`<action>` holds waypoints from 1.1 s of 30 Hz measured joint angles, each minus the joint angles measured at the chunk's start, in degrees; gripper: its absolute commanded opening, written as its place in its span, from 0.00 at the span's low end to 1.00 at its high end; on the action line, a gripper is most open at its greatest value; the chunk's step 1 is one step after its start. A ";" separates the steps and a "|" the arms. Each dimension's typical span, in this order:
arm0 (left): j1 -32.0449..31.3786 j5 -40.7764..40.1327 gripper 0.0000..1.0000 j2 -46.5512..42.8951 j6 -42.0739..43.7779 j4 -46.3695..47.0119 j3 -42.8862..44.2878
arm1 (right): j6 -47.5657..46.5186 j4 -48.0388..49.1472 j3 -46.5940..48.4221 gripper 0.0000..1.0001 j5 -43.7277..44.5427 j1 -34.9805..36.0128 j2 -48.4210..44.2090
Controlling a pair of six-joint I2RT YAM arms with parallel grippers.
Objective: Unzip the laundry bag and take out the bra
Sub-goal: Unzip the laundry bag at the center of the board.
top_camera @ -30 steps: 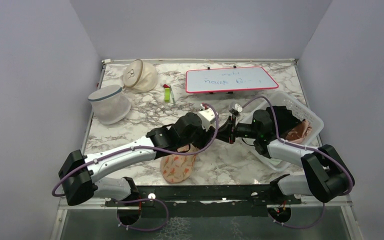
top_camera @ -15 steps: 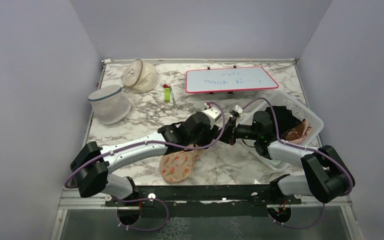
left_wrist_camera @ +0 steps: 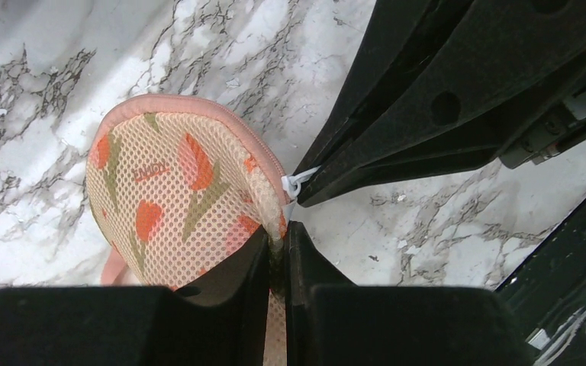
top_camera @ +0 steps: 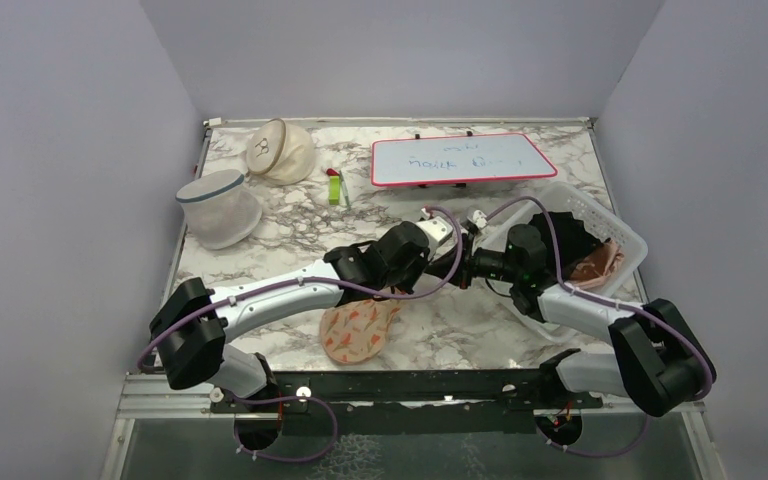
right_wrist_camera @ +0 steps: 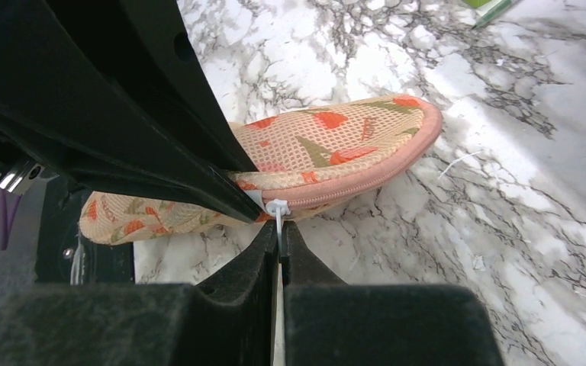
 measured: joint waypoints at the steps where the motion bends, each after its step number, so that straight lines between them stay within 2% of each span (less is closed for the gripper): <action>1: 0.00 -0.02 0.00 0.00 0.63 -0.04 0.00 | -0.11 -0.28 -0.11 0.01 1.11 0.13 -0.61; 10: 0.11 5.44 0.00 -2.23 10.25 -0.79 -1.66 | -0.02 -1.20 -1.38 0.01 9.44 0.37 -2.58; 19: 0.09 10.93 0.00 -2.34 17.03 -1.20 -2.71 | 0.70 0.66 -1.22 0.01 9.84 0.35 1.84; 24: -0.22 13.60 0.04 -3.52 22.62 -0.09 -4.74 | 0.85 3.34 0.02 0.01 8.76 0.37 4.70; 25: -0.28 14.01 0.08 -3.91 23.47 0.17 -5.33 | 0.90 3.56 0.02 0.01 8.59 0.37 4.74; 28: -0.33 14.43 0.31 -4.22 24.26 0.44 -5.73 | 1.46 4.70 -0.90 0.01 8.44 0.37 4.44; 33: -0.81 14.53 0.55 -4.39 20.17 1.70 -6.54 | 2.12 5.35 -4.22 0.01 9.66 0.35 -0.02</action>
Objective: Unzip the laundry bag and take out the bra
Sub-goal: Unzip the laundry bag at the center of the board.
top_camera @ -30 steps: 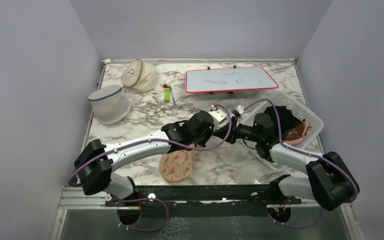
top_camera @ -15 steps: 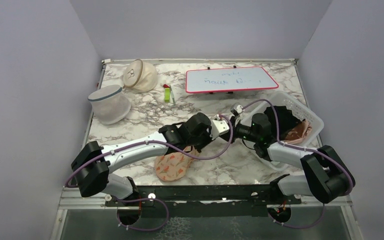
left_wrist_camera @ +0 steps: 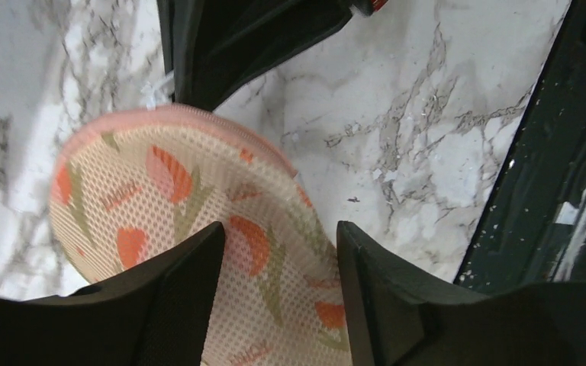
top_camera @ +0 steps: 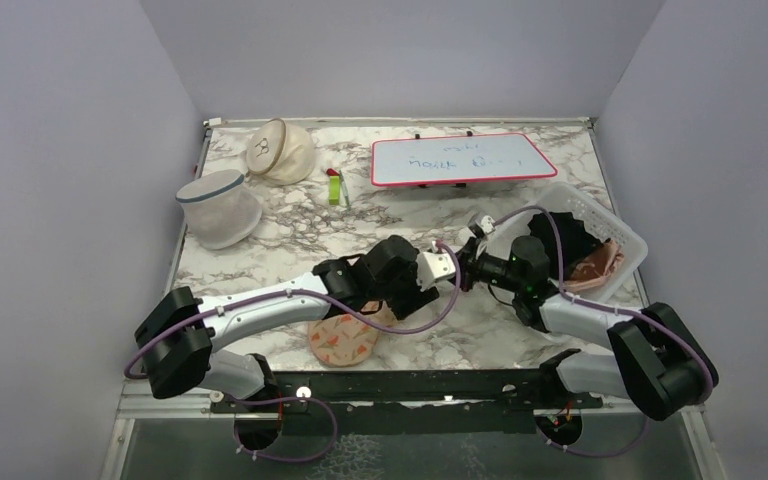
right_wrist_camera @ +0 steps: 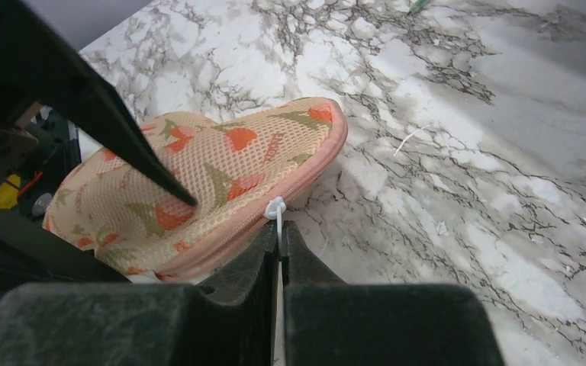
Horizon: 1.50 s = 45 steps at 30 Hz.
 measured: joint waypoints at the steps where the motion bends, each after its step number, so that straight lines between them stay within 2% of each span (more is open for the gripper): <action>1: -0.11 -0.15 0.57 -0.28 -1.40 0.85 -0.83 | 0.17 0.15 -0.85 0.01 0.33 0.00 -1.27; 7: -0.11 -4.37 0.63 -2.25 -11.43 3.80 -4.28 | 1.07 -0.72 -2.27 0.01 3.13 0.02 -6.19; 10: -0.22 -6.99 0.67 -2.14 -17.77 3.61 -2.03 | 2.45 -2.80 -2.27 0.01 5.40 0.02 -8.26; 13: -0.44 -7.30 0.66 -2.16 -23.32 5.97 -0.68 | 3.37 -5.70 -2.23 0.01 6.73 0.02 -11.15; 16: -1.62 -6.84 0.58 -2.16 -27.41 9.42 -1.57 | 3.39 -9.27 -1.53 0.01 7.13 0.02 -13.40; 18: -2.34 -6.21 0.43 -2.08 -29.33 11.78 -3.04 | 3.34 -11.15 -0.90 0.01 7.08 0.02 -14.03; 20: -2.80 -5.92 0.34 -1.27 -30.58 13.11 -4.11 | 3.48 -12.26 -0.44 0.01 7.02 0.02 -14.08; 25: -3.21 -8.63 0.28 2.47 -28.96 13.64 -4.70 | 5.53 -14.60 -0.33 0.01 5.62 0.02 -13.49; 30: -3.23 -15.76 0.16 3.52 -20.83 11.72 -4.70 | 6.56 -16.44 -0.33 0.01 5.22 0.02 -13.20; 34: -3.43 -20.33 0.13 3.89 -14.34 9.07 -4.70 | 6.47 -20.17 1.46 0.01 5.14 0.55 -10.82; 37: -3.43 -23.15 0.10 4.07 -11.30 6.84 -4.70 | 5.42 -25.22 4.50 0.01 6.99 4.35 -8.96; 40: -3.41 -25.59 0.19 4.04 -10.05 4.94 -4.74 | 5.14 -28.20 6.51 0.01 8.76 7.39 -8.13; 41: -3.17 -26.86 0.35 2.10 -10.84 3.06 -6.36 | 5.18 -30.73 6.93 0.01 10.32 8.28 -7.56; 45: -3.15 -24.48 0.57 -3.63 -14.03 4.44 -10.38 | 5.18 -31.08 6.95 0.01 10.47 8.90 -5.38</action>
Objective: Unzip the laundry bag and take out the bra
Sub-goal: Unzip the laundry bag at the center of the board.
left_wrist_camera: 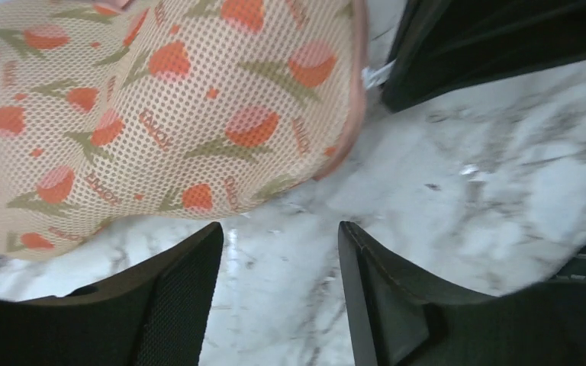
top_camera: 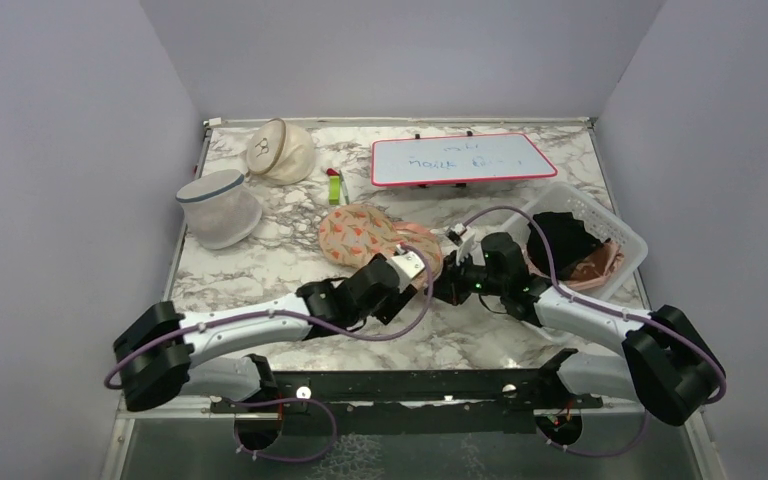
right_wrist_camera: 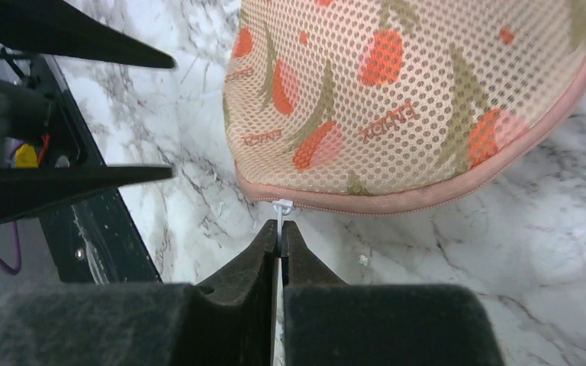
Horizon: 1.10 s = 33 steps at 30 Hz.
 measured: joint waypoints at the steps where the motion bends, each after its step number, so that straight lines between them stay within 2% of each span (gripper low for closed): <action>1: 0.00 1.64 0.60 -3.10 -1.05 0.92 -2.03 | 0.00 -0.09 0.00 0.01 -0.02 0.46 0.96; 4: 0.00 6.32 0.62 -9.75 -4.59 5.81 -6.36 | 0.17 -0.09 0.00 0.01 -0.24 1.86 3.19; 6: 0.00 7.96 0.61 -9.97 -6.32 8.79 -6.99 | 0.48 0.20 0.00 0.01 -0.46 2.36 3.67; 10: 0.00 10.10 0.53 -4.04 -7.02 12.72 -5.66 | 1.03 1.03 0.00 0.01 -0.85 2.75 3.74; 13: 0.00 10.78 0.42 0.28 -6.47 14.12 -4.72 | 1.14 1.22 0.00 0.01 -0.90 2.89 3.74; 15: 0.00 10.82 0.38 1.97 -5.75 14.67 -4.55 | 1.22 1.22 0.00 0.01 -0.92 2.91 3.74; 20: 0.15 10.14 0.34 3.17 -3.65 16.22 -4.48 | 1.27 1.40 0.00 0.01 -1.42 2.97 3.61; 27: 0.79 9.51 0.18 5.44 -2.51 17.09 -4.39 | 1.25 1.62 0.00 0.01 -1.73 2.97 3.56; 30: 1.07 8.57 0.04 5.53 -2.01 17.07 -4.39 | 1.22 1.62 0.00 0.01 -1.68 2.97 3.56; 33: 1.22 8.31 0.00 5.05 -1.60 16.39 -4.39 | 1.18 1.38 0.07 0.01 -1.25 2.99 3.56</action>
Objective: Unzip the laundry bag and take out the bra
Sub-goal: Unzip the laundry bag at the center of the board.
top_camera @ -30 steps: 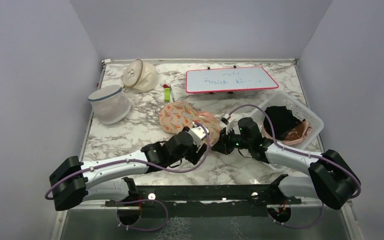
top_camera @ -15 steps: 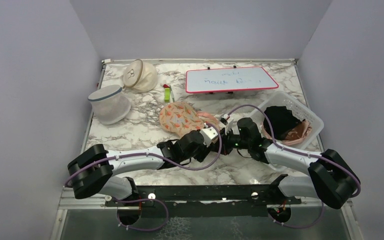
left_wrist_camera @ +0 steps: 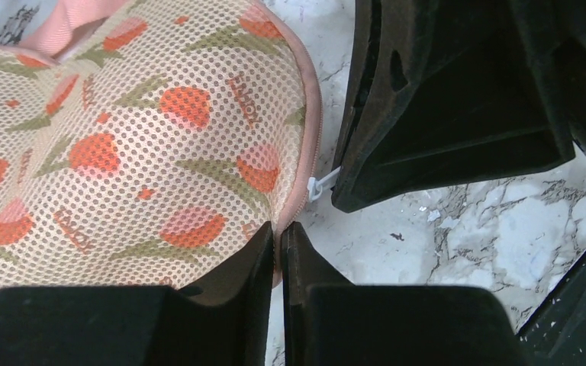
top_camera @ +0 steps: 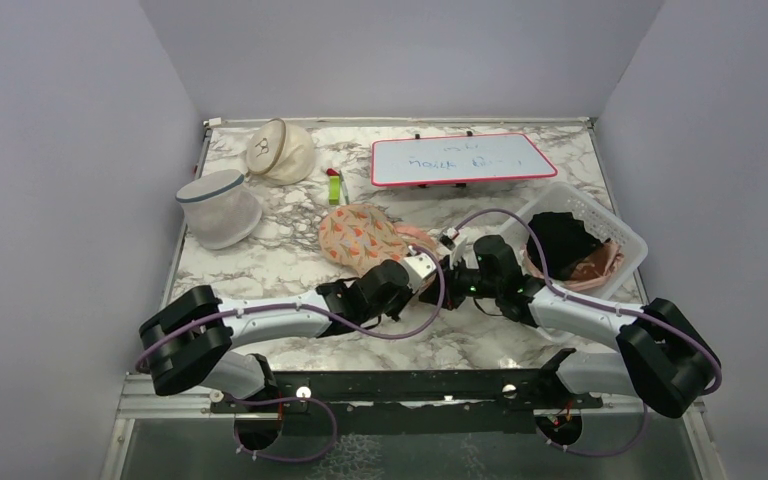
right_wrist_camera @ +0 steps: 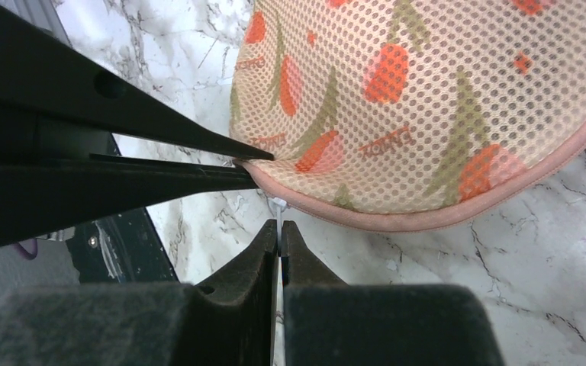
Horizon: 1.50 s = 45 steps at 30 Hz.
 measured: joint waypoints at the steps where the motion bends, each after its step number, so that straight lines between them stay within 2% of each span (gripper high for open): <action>1: 0.00 -0.09 0.00 -0.44 0.04 -0.48 0.00 | -0.04 -0.39 0.15 0.01 0.37 0.00 0.00; 15: 0.44 -4.15 0.00 -13.49 -1.29 -6.40 -4.24 | -0.09 -2.84 3.37 0.01 14.88 0.35 0.59; 23: 0.66 -6.99 0.01 -17.73 -5.29 -7.41 -9.31 | -3.74 -2.82 8.50 0.01 18.60 0.33 7.56; 26: 0.66 -7.17 0.26 -19.04 -6.62 -7.41 -10.58 | -7.08 -2.75 10.49 0.01 16.55 0.33 9.79; 27: 0.76 -6.97 0.31 -19.17 -6.82 -7.41 -10.84 | -8.11 -2.56 10.78 0.01 15.30 0.33 10.12; 33: 0.96 -1.68 0.56 -17.68 -7.13 -8.17 -9.64 | -10.29 -1.57 10.47 0.01 7.67 0.48 10.34; 35: 0.96 -0.44 0.60 -17.11 -7.13 -8.04 -8.39 | -10.19 -0.76 9.35 0.01 5.77 0.90 10.12; 37: 0.98 0.48 0.59 -16.39 -7.17 -7.37 -6.84 | -9.68 -0.61 8.24 0.01 4.39 1.57 9.88; 42: 0.98 1.03 0.43 -10.16 -6.80 -5.38 -0.94 | -6.86 1.68 4.85 0.01 1.73 3.30 7.82; 45: 1.03 0.59 0.39 -5.27 -6.62 -4.50 1.25 | -4.92 2.82 3.17 0.01 0.87 3.85 6.08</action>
